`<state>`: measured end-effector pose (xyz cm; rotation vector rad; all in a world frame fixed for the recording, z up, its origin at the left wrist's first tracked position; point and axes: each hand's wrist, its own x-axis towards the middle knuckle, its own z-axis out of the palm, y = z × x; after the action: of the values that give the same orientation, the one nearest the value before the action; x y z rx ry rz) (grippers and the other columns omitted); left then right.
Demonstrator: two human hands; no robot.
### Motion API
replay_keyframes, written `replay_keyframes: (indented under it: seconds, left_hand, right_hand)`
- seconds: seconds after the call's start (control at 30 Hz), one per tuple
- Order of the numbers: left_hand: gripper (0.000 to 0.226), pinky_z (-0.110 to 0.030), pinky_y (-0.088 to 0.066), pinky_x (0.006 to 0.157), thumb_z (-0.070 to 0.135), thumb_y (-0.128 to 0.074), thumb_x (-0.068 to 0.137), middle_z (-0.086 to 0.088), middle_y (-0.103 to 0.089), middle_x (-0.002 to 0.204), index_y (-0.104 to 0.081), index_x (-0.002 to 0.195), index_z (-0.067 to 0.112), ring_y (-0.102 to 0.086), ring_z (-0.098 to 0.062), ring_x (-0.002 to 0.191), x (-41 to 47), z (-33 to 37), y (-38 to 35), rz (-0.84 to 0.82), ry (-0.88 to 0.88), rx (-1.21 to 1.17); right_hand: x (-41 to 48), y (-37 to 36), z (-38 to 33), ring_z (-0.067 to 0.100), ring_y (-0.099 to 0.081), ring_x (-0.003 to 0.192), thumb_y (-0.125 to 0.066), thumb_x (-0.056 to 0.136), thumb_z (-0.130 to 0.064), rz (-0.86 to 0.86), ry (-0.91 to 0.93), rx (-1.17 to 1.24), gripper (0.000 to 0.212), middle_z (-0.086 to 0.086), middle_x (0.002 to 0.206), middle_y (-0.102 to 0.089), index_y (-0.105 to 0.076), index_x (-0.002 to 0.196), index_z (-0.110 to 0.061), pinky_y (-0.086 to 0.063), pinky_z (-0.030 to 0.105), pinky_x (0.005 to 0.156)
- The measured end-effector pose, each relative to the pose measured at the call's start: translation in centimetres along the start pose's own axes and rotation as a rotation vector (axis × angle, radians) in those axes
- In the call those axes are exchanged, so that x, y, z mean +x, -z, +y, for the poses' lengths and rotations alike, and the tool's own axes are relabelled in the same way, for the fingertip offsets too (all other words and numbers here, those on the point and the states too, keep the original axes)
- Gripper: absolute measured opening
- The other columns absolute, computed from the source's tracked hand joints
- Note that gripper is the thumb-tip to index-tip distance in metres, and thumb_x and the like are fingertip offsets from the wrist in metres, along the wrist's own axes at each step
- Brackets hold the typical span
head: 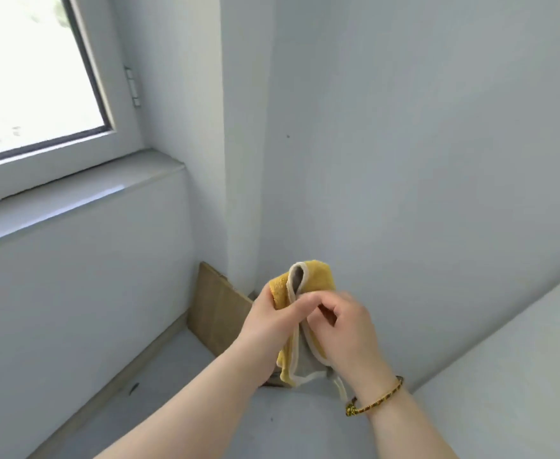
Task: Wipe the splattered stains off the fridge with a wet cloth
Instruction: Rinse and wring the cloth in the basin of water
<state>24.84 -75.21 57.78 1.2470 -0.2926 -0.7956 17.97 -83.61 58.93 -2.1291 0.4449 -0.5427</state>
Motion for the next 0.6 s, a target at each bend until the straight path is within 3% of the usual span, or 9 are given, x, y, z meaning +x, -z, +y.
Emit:
replay_keyframes:
  seconds: [0.07,0.13,0.2,0.27,0.3,0.33,0.43,0.53,0.6]
  left_hand:
    - [0.031,-0.033,-0.056,0.076,0.018,-0.075,0.07,-0.013,-0.07,0.093,-0.064,0.097,0.009,-0.068,-0.023,0.085,-2.0,-0.5,0.3,0.208,-0.011,-0.114]
    - [0.013,-0.029,-0.056,0.066,0.01,-0.063,0.083,-0.013,-0.069,0.088,-0.065,0.095,0.005,-0.068,-0.021,0.075,-4.1,-0.7,1.2,0.335,-0.03,-0.208]
    - [0.012,-0.028,-0.056,0.062,0.013,-0.057,0.087,-0.012,-0.069,0.087,-0.065,0.093,0.007,-0.068,-0.021,0.073,-5.9,-1.2,2.6,0.414,-0.045,-0.296]
    - [0.013,-0.028,-0.056,0.062,0.016,-0.053,0.09,-0.009,-0.07,0.086,-0.063,0.092,0.01,-0.068,-0.019,0.072,-8.1,-1.4,4.6,0.497,-0.082,-0.426]
    - [0.014,-0.03,-0.056,0.066,0.017,-0.051,0.091,-0.009,-0.07,0.088,-0.063,0.093,0.01,-0.068,-0.02,0.076,-8.9,-1.2,5.3,0.512,-0.093,-0.494]
    - [0.016,-0.034,-0.055,0.073,0.017,-0.049,0.092,-0.01,-0.07,0.092,-0.062,0.096,0.009,-0.067,-0.023,0.082,-10.0,-1.0,6.0,0.529,-0.105,-0.57]
    - [0.03,-0.039,-0.052,0.084,0.019,-0.047,0.092,-0.018,-0.066,0.11,-0.059,0.114,0.002,-0.064,-0.029,0.099,-14.0,-1.3,8.4,0.592,-0.15,-0.71]
    - [0.032,-0.036,-0.057,0.071,0.02,-0.047,0.091,-0.019,-0.067,0.107,-0.058,0.114,0.0,-0.067,-0.028,0.09,-19.5,-2.5,12.1,0.706,-0.229,-0.794]
    - [0.029,-0.036,-0.058,0.071,0.018,-0.048,0.091,-0.018,-0.068,0.103,-0.06,0.11,0.0,-0.067,-0.027,0.087,-23.3,-3.4,14.2,0.8,-0.276,-0.815]
  right_hand:
    - [-0.9,-0.4,-0.6,-0.012,-0.049,0.074,-0.051,0.087,-0.018,-0.162,0.06,-0.009,0.022,-0.014,0.066,-0.051,-0.068,0.074,-0.014,-0.035,0.002,0.062]
    - [-2.1,-0.9,-1.5,-0.013,-0.054,0.071,-0.055,0.088,-0.007,-0.229,0.047,0.135,0.027,-0.013,0.066,-0.063,-0.068,0.07,-0.021,-0.039,0.002,0.062]
    - [-3.4,-1.8,-2.3,-0.011,-0.059,0.071,-0.053,0.087,0.0,-0.239,0.004,0.319,0.037,-0.019,0.067,-0.069,-0.066,0.07,-0.029,-0.042,0.002,0.063]
    - [-4.5,-3.5,-3.2,-0.006,-0.06,0.076,-0.055,0.089,-0.007,-0.181,-0.002,0.383,0.028,-0.014,0.079,-0.071,-0.065,0.077,-0.031,-0.043,0.005,0.066]
    - [-4.7,-4.1,-2.9,-0.002,-0.058,0.085,-0.057,0.087,-0.02,-0.132,-0.03,0.385,0.013,-0.01,0.092,-0.068,-0.063,0.085,-0.031,-0.043,0.008,0.073]
    - [-5.0,-4.9,-3.2,0.003,-0.055,0.098,-0.058,0.08,-0.034,-0.154,-0.087,0.375,0.015,-0.006,0.105,-0.061,-0.059,0.095,-0.032,-0.042,0.015,0.082]
    - [-6.6,-8.6,-3.7,0.014,-0.054,0.116,-0.062,0.06,-0.055,-0.588,-0.289,0.598,0.066,-0.004,0.123,-0.057,-0.055,0.118,-0.024,-0.046,0.031,0.094]
    - [-9.5,-13.3,-5.7,0.022,-0.061,0.11,-0.075,0.053,-0.061,-1.093,-0.392,0.716,0.077,0.006,0.117,-0.066,-0.064,0.115,-0.017,-0.049,0.037,0.095]
    - [-11.7,-15.9,-6.4,0.027,-0.064,0.103,-0.081,0.046,-0.055,-1.211,-0.424,0.648,0.084,0.012,0.11,-0.068,-0.062,0.114,-0.009,-0.051,0.039,0.09]
